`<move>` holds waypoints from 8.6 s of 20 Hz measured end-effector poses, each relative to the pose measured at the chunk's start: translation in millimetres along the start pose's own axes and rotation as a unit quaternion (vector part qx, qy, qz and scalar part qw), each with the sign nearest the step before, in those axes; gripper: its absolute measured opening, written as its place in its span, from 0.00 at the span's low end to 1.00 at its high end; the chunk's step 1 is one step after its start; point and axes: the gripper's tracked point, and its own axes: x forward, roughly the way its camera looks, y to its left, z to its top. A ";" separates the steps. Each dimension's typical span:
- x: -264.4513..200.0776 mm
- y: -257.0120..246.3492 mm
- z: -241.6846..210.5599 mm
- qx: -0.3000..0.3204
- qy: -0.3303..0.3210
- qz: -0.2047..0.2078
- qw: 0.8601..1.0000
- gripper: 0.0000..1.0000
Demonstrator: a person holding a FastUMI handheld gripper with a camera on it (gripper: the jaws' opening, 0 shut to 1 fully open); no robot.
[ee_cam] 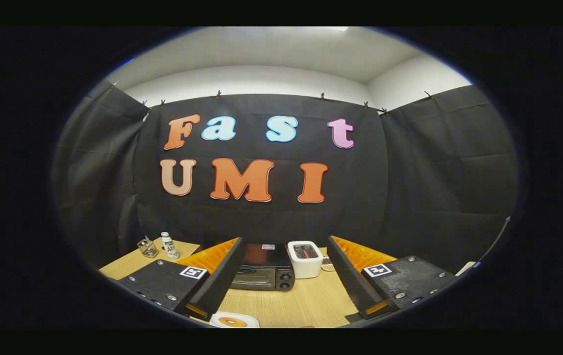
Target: Open the toaster oven, put the food inside, and close the toaster oven door.
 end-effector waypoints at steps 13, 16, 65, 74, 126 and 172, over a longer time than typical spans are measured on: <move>80.8 89.3 -46.6 0.014 0.021 0.055 0.998 0.99; 111.2 114.0 -88.1 0.007 0.057 0.065 0.996 0.99; 13.3 136.8 -372.9 0.000 0.333 0.058 0.941 0.94; 7.3 134.7 -368.5 0.034 0.345 0.055 0.936 0.96; -26.1 139.7 -311.8 0.003 0.311 0.115 0.944 0.53; 143.4 164.7 -300.8 0.259 0.237 0.092 0.932 0.98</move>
